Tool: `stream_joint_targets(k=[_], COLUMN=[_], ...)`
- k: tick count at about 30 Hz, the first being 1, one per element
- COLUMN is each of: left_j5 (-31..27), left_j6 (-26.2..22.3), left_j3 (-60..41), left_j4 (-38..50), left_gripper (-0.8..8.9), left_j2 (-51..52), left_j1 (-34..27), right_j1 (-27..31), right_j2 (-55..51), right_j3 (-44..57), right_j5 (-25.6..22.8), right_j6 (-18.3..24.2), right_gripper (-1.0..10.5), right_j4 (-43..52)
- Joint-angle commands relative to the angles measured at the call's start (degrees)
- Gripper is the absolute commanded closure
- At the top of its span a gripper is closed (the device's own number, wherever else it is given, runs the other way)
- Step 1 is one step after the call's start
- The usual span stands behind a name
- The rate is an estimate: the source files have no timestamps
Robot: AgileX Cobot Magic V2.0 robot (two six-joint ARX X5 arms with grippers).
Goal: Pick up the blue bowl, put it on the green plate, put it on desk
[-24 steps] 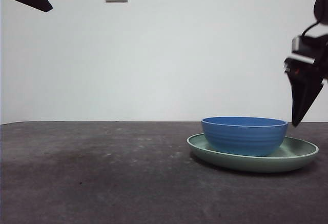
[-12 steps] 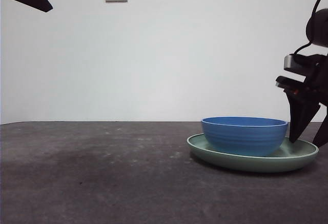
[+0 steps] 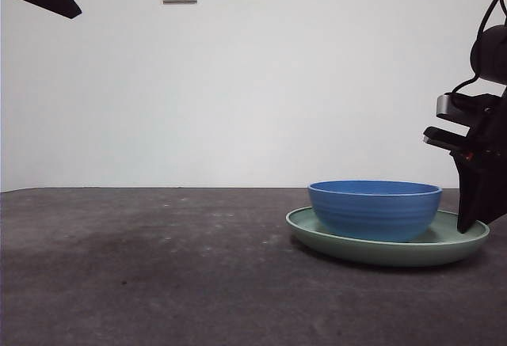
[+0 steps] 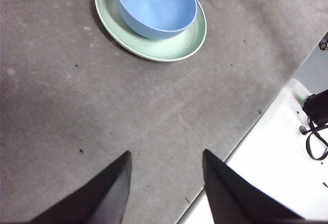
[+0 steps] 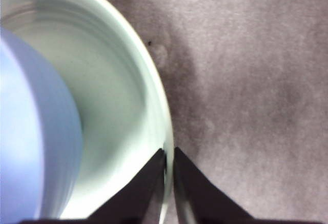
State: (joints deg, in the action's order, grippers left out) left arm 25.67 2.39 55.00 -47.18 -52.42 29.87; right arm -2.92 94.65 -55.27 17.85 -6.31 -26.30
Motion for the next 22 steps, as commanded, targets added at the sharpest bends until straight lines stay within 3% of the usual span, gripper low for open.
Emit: stream_joint_targets(k=[1,22], left_j5=[0.3,0.3], left_j6=[-0.7,-0.7], left_j3=[0.5,0.5], left_j4=[0.5,0.7], left_gripper=[5.91,5.91], left_j2=[-0.2,-0.2], left_j1=[0.2,0.2], right_j1=[0.5,0.9], right_j2=[0.8,-9.0], right_j3=[-1.0,-1.0], right_j5=[0.1,9.7], right_j6=[-0.5,-7.2], right_gripper=[9.4,9.4], right_j4=[0.2,1.9])
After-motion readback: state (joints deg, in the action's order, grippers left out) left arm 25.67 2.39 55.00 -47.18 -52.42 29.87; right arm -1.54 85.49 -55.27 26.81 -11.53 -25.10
